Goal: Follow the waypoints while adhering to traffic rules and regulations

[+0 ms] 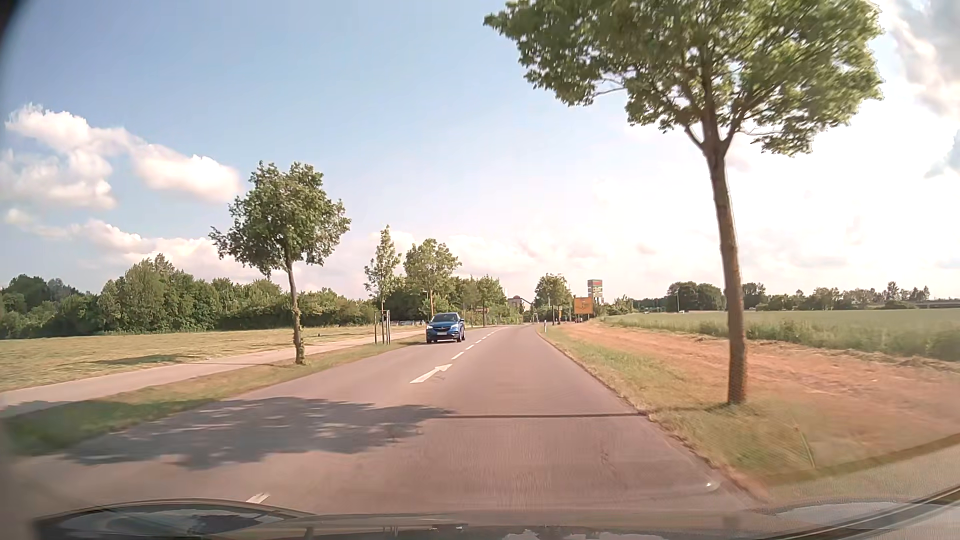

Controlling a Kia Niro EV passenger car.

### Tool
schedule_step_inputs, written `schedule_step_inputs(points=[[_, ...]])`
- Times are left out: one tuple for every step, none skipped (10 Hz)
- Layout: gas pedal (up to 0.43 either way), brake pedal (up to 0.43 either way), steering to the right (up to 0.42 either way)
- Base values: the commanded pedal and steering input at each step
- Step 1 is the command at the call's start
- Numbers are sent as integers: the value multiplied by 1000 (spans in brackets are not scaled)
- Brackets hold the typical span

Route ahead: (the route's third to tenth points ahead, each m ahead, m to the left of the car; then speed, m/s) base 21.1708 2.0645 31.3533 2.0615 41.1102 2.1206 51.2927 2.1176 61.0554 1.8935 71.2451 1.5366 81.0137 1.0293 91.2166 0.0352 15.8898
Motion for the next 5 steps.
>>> schedule_step_inputs(points=[[0,12,1],[0,12,1],[0,12,1],[0,12,0],[0,12,0]])
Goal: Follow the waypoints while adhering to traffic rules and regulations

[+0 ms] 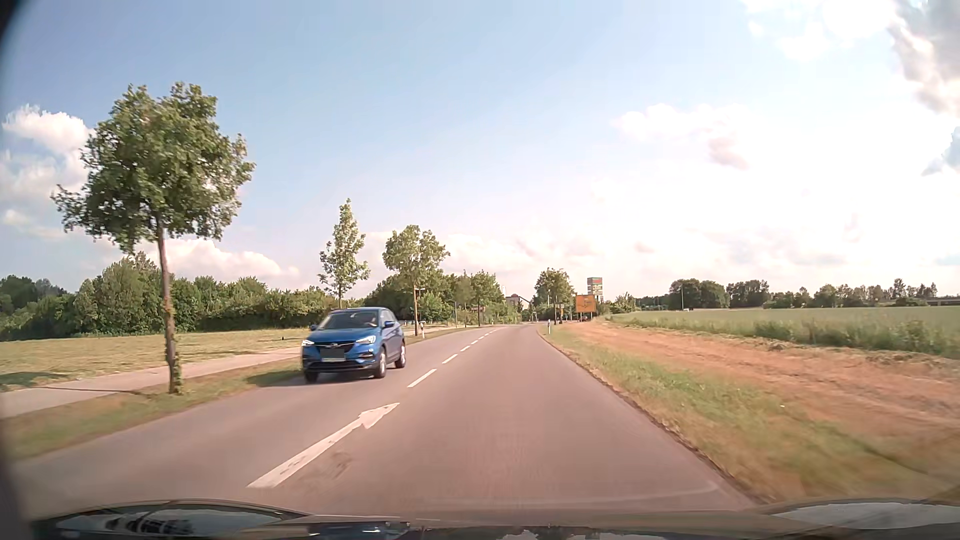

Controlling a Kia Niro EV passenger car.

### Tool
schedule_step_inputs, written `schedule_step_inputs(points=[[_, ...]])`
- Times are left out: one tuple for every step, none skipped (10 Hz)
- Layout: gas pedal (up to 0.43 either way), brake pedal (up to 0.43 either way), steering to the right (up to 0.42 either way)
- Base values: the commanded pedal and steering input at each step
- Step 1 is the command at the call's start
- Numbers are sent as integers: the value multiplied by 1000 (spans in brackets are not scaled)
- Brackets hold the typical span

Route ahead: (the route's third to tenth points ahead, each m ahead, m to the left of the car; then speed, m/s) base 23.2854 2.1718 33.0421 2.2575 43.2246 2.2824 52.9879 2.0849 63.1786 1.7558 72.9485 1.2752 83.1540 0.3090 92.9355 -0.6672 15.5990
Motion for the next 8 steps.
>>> schedule_step_inputs(points=[[0,12,0],[0,12,0],[0,12,0],[0,12,0],[0,12,0],[0,12,0],[0,12,0],[0,12,0]])
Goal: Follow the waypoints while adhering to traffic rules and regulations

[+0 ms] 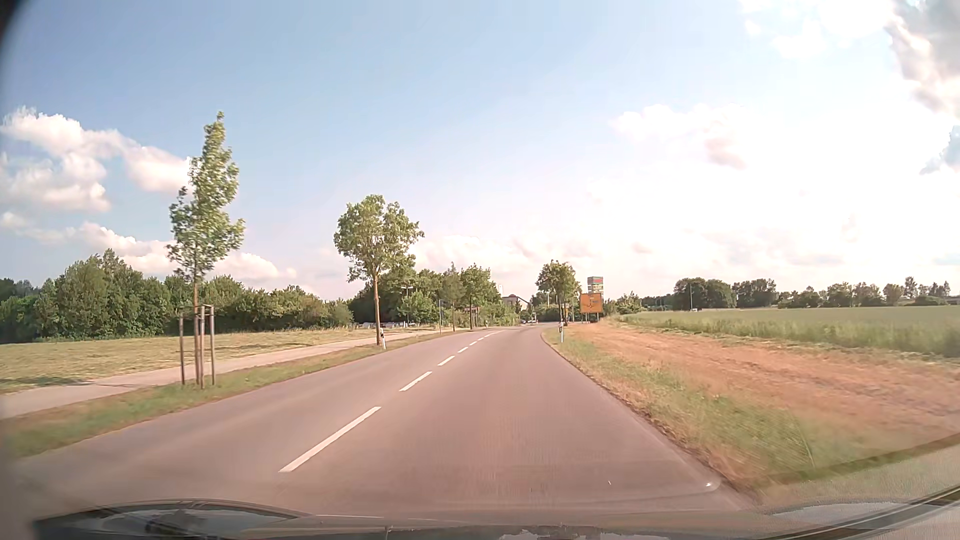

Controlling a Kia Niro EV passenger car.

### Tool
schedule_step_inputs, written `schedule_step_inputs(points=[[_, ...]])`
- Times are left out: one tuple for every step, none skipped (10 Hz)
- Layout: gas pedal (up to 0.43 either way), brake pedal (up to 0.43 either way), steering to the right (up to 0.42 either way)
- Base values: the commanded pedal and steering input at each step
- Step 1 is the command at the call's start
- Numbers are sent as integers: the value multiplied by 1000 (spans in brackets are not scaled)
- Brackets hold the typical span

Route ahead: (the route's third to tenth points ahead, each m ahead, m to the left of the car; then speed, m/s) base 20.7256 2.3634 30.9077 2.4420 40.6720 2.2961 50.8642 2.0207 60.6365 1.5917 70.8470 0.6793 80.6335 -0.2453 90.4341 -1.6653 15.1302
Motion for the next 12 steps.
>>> schedule_step_inputs(points=[[0,12,0],[0,12,0],[0,12,0],[0,12,0],[0,12,0],[0,12,-1],[0,12,-1],[0,12,-3],[0,12,-3],[0,12,-2],[0,12,-1],[0,12,0]])
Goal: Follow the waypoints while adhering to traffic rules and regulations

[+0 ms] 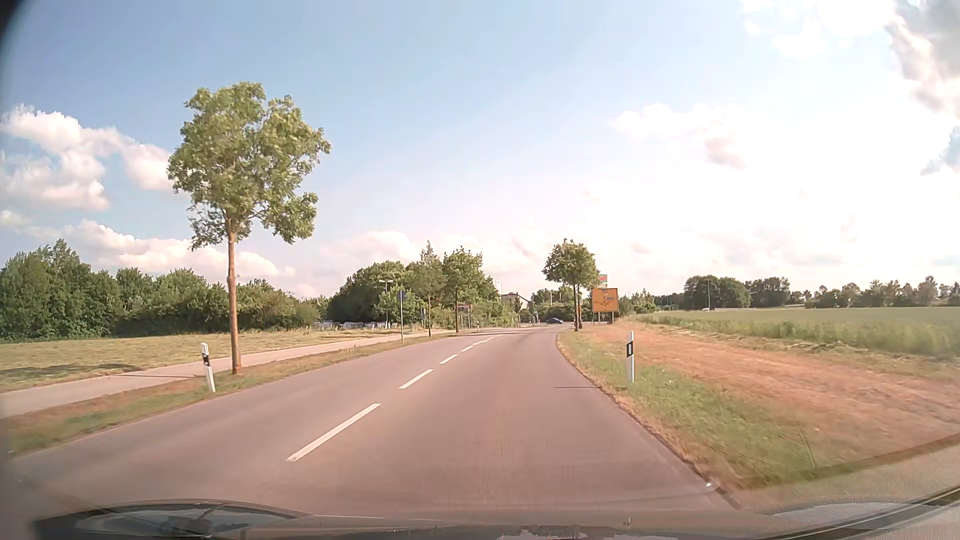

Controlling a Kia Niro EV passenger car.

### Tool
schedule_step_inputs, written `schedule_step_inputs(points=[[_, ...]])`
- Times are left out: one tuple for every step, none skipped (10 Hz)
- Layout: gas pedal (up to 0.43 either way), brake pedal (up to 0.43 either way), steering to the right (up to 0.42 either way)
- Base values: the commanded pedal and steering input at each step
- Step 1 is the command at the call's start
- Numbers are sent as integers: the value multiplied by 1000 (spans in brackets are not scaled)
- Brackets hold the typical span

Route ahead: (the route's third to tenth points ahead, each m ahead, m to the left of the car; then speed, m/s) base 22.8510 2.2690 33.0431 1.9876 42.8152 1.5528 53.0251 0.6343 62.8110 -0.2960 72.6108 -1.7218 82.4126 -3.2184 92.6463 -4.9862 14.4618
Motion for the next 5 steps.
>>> schedule_step_inputs(points=[[0,12,1],[0,12,1],[0,12,1],[0,12,1],[0,12,1]])
